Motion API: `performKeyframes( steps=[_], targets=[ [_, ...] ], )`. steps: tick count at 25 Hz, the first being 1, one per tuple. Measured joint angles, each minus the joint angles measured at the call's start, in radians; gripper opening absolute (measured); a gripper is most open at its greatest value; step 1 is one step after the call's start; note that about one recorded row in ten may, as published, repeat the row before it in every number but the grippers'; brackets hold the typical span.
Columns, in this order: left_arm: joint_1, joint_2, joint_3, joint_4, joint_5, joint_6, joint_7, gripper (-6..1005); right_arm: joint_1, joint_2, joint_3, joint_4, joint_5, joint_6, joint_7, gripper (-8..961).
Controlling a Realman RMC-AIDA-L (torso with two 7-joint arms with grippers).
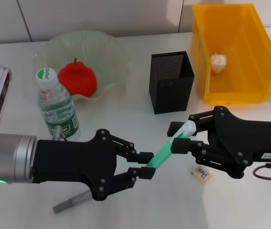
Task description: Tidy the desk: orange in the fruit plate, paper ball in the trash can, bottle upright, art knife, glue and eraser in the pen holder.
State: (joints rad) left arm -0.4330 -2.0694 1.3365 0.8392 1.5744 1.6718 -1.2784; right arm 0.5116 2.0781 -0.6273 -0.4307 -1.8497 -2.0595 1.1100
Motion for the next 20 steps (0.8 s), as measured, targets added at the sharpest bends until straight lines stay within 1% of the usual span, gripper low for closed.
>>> performKeyframes(
  steps=[8, 14, 20],
  targets=[
    [0.001, -0.001, 0.007, -0.016, -0.001, 0.012, 0.005, 210, -0.007, 0.000, 0.012, 0.011, 0.006, -0.006, -0.001, 201],
    [0.011, -0.002, -0.006, -0.017, -0.002, 0.024, 0.008, 436, -0.029, 0.000, 0.021, 0.013, 0.031, -0.006, -0.010, 186],
    [0.038, -0.002, -0.051, -0.020, -0.004, 0.016, 0.036, 675, -0.071, -0.010, 0.093, 0.003, 0.053, -0.019, -0.021, 189]
  ],
)
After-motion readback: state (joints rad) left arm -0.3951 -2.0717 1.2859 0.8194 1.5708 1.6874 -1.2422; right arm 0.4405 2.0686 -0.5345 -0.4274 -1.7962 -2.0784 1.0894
